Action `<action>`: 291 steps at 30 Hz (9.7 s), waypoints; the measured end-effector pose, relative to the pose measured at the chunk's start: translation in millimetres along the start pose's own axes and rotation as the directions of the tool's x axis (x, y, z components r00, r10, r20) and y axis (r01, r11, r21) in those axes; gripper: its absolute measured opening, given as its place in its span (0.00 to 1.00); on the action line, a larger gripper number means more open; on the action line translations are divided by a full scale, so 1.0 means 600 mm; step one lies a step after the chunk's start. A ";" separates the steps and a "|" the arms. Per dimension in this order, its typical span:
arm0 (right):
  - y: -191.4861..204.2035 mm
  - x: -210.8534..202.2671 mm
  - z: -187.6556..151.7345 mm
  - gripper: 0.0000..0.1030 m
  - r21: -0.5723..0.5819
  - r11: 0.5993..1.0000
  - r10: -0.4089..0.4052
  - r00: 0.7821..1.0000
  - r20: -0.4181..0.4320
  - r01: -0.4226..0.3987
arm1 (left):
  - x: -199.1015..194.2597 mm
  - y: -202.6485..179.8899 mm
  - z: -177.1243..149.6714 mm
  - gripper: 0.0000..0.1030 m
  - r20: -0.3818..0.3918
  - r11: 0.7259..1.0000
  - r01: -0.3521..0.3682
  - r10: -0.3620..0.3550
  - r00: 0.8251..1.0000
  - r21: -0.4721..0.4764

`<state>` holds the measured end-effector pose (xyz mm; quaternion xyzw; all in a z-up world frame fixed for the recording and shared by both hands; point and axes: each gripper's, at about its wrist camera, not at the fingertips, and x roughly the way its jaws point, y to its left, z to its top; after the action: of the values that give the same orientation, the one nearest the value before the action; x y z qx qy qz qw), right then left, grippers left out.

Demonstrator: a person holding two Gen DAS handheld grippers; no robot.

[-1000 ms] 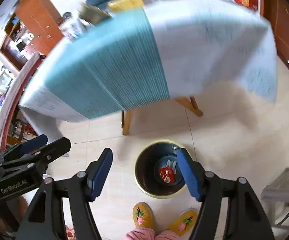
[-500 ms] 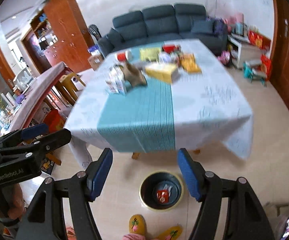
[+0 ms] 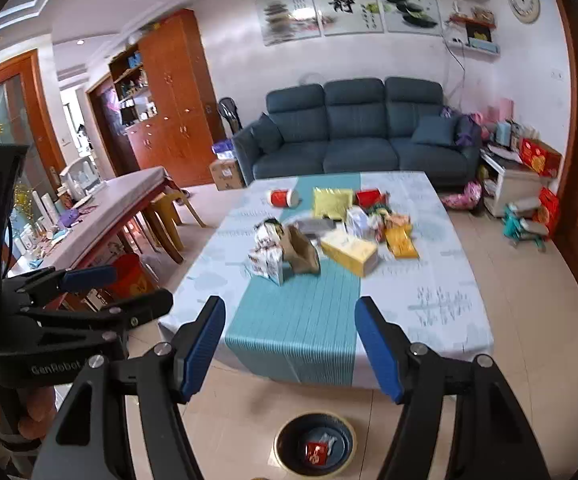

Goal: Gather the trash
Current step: 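Move both open grippers back toward the trash on the table, then grasp the brown paper bag with the right gripper, then grasp the red-and-white wrapper strip with the left gripper while the right gripper holds the bag, then carry the red-and-white wrapper and brown bag in both grippers over the bin, then open the left gripper over the bin while the right gripper releases the bag, then move both open grippers back toward the trash on the table, then grasp the black-and-white crumpled wrapper with the left gripper while the right gripper grasps the cream Atomy box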

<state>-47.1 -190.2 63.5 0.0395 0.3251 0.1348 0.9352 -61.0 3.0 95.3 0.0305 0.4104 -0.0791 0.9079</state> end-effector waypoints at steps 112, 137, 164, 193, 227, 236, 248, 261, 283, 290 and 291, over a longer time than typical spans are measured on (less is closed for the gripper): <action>-0.055 0.259 -0.051 0.10 0.371 0.928 0.102 0.949 -0.298 0.017 | 0.325 0.024 0.067 0.26 -0.344 0.900 0.390 -0.310 0.886 0.194; -0.122 0.155 -0.320 0.11 0.359 0.933 0.204 0.874 -0.441 -0.037 | 0.284 -0.110 -0.226 0.26 -0.431 0.975 0.198 -0.136 0.892 0.101; -0.140 0.514 -0.708 0.11 0.455 0.884 0.205 0.784 -0.585 0.108 | 0.700 -0.042 -0.555 0.32 -0.579 0.981 0.189 -0.178 0.795 -0.042; -0.148 0.497 -0.665 0.70 0.397 0.897 0.078 0.814 -0.576 0.195 | 0.618 0.016 -0.509 0.99 -0.445 0.996 0.083 -0.091 0.891 -0.036; -0.010 0.047 -0.166 0.70 0.211 0.977 0.026 0.965 -0.260 0.031 | 0.037 0.021 -0.115 0.99 -0.032 0.996 0.085 -0.084 0.996 0.011; 0.000 0.030 -0.074 0.70 0.111 0.994 0.014 0.987 -0.163 0.004 | -0.008 0.023 -0.034 0.99 0.053 0.999 0.052 -0.051 0.997 -0.012; -0.024 0.155 0.026 0.70 0.035 0.996 -0.078 0.979 -0.189 0.086 | 0.101 0.096 0.075 0.99 -0.035 0.994 0.002 -0.006 0.999 -0.110; -0.121 0.469 0.128 0.70 0.059 0.986 -0.122 0.921 -0.371 0.154 | 0.457 0.220 0.259 0.98 -0.245 0.993 0.112 -0.120 0.962 -0.045; -0.154 0.710 0.095 0.62 -0.194 0.979 -0.172 0.771 -0.613 0.065 | 0.785 0.244 0.279 0.51 -0.568 0.962 0.270 -0.244 0.786 -0.039; -0.130 0.704 0.089 0.53 -0.186 0.976 -0.203 0.771 -0.604 0.112 | 0.777 0.245 0.268 0.44 -0.543 0.964 0.263 -0.240 0.805 -0.038; -0.123 0.699 0.085 0.53 -0.188 0.975 -0.208 0.774 -0.598 0.116 | 0.770 0.242 0.267 0.43 -0.536 0.968 0.250 -0.220 0.815 -0.017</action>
<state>316.6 -143.9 -158.8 -0.1007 0.6032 0.0819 0.7870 382.3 71.9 -146.7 0.0248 0.6448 -0.1899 0.7400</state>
